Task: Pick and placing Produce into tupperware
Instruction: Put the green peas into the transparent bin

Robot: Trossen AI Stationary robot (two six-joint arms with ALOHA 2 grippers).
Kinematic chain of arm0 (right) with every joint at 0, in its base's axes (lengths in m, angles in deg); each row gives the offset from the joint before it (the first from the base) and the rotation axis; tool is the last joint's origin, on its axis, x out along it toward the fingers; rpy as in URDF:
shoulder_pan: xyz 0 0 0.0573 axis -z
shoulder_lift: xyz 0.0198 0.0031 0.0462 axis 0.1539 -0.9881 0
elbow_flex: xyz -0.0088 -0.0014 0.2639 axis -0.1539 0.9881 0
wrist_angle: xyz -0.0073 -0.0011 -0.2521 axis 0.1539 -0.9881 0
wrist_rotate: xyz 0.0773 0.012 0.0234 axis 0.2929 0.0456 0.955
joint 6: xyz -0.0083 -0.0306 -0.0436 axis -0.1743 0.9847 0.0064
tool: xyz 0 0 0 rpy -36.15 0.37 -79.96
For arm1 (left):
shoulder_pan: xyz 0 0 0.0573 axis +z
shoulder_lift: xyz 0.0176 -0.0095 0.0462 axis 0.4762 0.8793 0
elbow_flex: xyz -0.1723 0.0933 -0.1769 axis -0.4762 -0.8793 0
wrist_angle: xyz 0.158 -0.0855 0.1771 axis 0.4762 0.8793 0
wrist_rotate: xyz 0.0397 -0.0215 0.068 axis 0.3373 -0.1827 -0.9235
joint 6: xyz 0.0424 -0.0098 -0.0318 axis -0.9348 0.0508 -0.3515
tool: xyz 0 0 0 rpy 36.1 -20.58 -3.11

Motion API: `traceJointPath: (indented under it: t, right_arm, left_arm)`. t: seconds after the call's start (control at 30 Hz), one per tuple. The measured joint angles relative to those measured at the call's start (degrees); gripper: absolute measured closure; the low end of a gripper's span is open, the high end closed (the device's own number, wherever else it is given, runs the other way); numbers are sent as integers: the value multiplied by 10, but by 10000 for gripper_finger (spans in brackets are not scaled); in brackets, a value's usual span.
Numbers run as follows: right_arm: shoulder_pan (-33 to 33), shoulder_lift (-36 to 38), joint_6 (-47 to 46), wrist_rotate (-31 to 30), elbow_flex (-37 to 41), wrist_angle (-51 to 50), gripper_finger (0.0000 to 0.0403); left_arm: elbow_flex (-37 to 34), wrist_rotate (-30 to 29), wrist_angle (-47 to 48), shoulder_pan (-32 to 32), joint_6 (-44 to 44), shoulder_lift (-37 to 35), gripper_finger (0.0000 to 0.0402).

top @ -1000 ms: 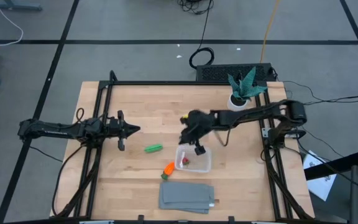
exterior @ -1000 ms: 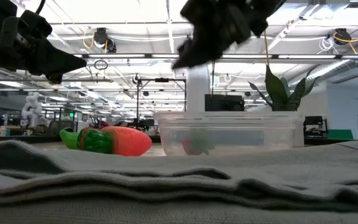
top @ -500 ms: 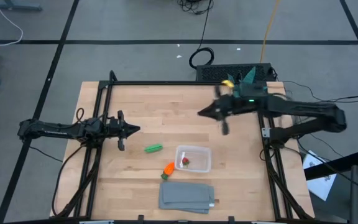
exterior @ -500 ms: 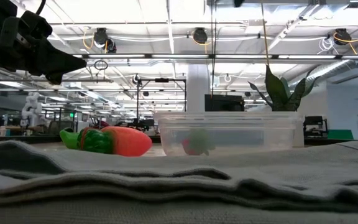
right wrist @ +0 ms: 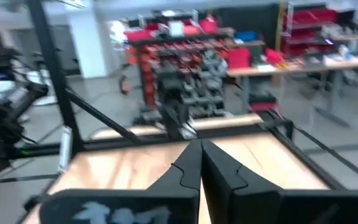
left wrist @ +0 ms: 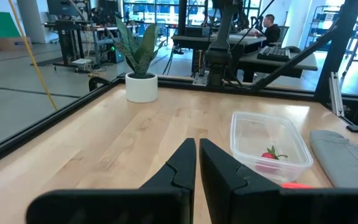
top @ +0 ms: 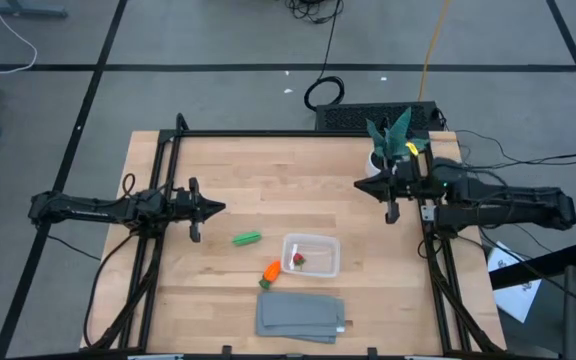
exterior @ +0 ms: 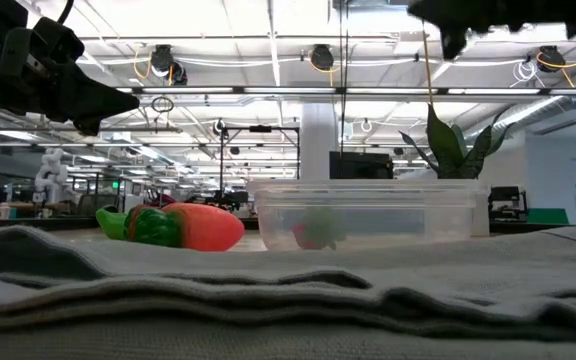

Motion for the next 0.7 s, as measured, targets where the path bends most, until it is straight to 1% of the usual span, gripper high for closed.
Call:
traceJointPath:
  t: [0.1,0.2,0.3,0.4,0.5,0.57,0.6,0.7]
  right_arm:
    - [0,30,-22,-29,49,-2,403]
    - [0,57,-48,-57,81,-13,403]
    - [0,77,-35,-77,97,-47,403]
    - [0,97,-16,-127,97,-102,403]
    - [-4,113,-29,-194,97,-121,403]
    - [-10,118,-37,-231,97,-121,403]
    - [-14,119,-36,-240,100,-110,403]
    - [-28,126,-15,-222,130,-47,403]
  left_arm:
    - [0,0,0,0,0,0,378]
    - [0,0,0,0,1,0,378]
    - [0,0,0,0,1,0,378]
    - [0,0,0,0,1,0,378]
    - [0,-6,-1,0,7,0,378]
    - [0,-11,-2,0,10,0,378]
    - [0,-12,-2,0,11,0,378]
    - [0,-13,-2,0,12,0,378]
